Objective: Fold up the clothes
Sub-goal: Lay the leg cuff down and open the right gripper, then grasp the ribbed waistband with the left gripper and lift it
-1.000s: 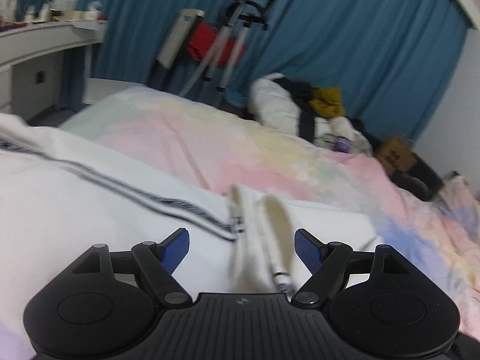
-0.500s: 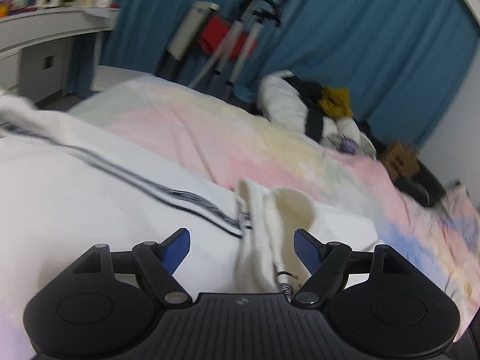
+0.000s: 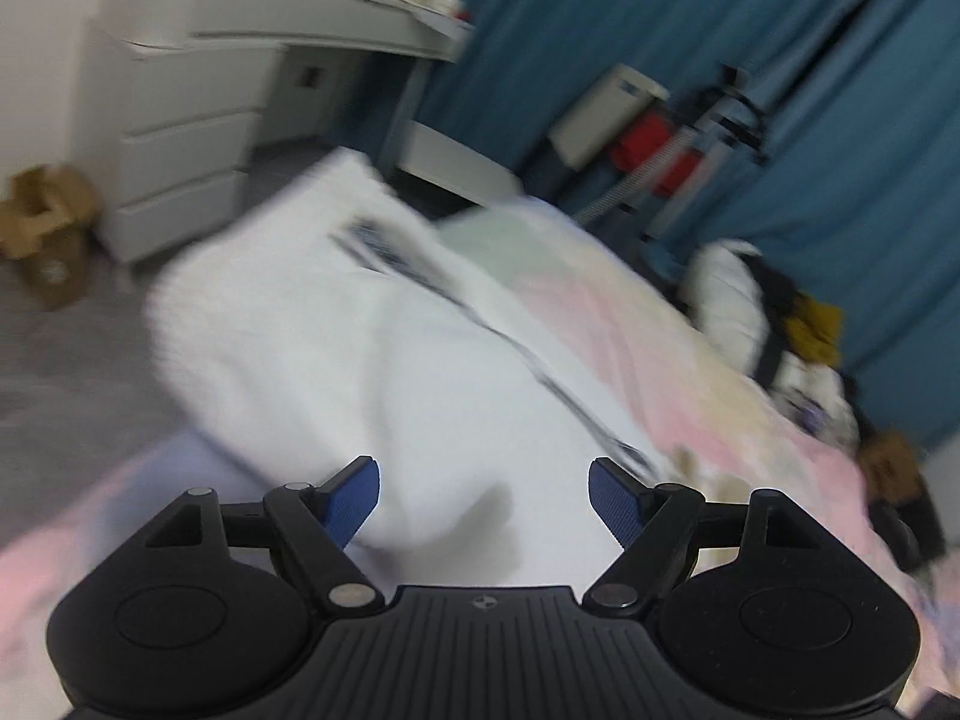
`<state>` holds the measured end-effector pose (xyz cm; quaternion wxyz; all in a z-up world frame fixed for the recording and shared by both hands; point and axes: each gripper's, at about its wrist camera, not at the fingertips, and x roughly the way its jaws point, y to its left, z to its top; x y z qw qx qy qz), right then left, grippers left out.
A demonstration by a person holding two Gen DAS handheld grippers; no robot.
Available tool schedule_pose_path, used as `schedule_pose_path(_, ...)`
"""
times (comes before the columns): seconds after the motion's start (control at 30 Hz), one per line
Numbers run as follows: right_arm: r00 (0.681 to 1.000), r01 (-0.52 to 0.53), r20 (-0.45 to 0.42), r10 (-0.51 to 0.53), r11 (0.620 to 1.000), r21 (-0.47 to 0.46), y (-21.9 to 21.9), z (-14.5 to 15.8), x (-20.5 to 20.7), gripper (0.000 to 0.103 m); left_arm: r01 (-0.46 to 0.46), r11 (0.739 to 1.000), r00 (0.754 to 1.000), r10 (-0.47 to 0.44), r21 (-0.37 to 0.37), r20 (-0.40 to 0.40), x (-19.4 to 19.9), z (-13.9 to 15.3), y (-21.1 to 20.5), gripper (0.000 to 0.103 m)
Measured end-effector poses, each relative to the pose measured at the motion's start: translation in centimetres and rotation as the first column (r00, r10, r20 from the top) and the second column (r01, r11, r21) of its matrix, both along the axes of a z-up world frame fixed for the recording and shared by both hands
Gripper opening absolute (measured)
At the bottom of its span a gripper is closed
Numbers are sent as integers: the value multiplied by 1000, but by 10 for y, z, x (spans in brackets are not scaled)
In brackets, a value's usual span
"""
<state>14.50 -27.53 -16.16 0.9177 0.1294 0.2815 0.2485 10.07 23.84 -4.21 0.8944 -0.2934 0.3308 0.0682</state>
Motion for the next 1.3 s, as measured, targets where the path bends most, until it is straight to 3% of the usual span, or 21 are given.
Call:
schedule_pose_path(0.17,999,14,30,-15,999,34,-17,20,-17,30,-56,996,998,57,-74,10,-9,-6,20,79)
schedule_pose_path(0.37,996,59,73,-58,998,-8,-32,34,-22,30,-66,987,998,69,-148,9,-17,-14,30,80)
schedule_pose_path(0.5,989,141,60,-136,986,-86,-39,23,-9,30,-71,975,997,72,-213,-7,-17,-26,33,81)
schedule_pose_path(0.57,985,173,23,-172,976,-130,-40,10,0,30,-74,967,997,72,-244,-19,-17,-32,34,81)
schedule_pose_path(0.7,971,170,-142,-192,974,-151,-41,-28,23,30,-96,947,995,83,-307,-54,-14,-46,34,81)
schedule_pose_path(1.0,968,179,-152,-199,974,-136,-40,-32,25,30,-202,872,977,148,-445,-154,0,-86,43,81)
schedule_pose_path(1.13,969,177,-152,-197,975,-137,-39,-30,23,30,-296,839,955,261,-456,-141,-3,-92,56,79)
schedule_pose_path(1.3,969,176,-151,-196,975,-136,-38,-27,22,28,-345,854,936,343,-390,-75,12,-90,78,76)
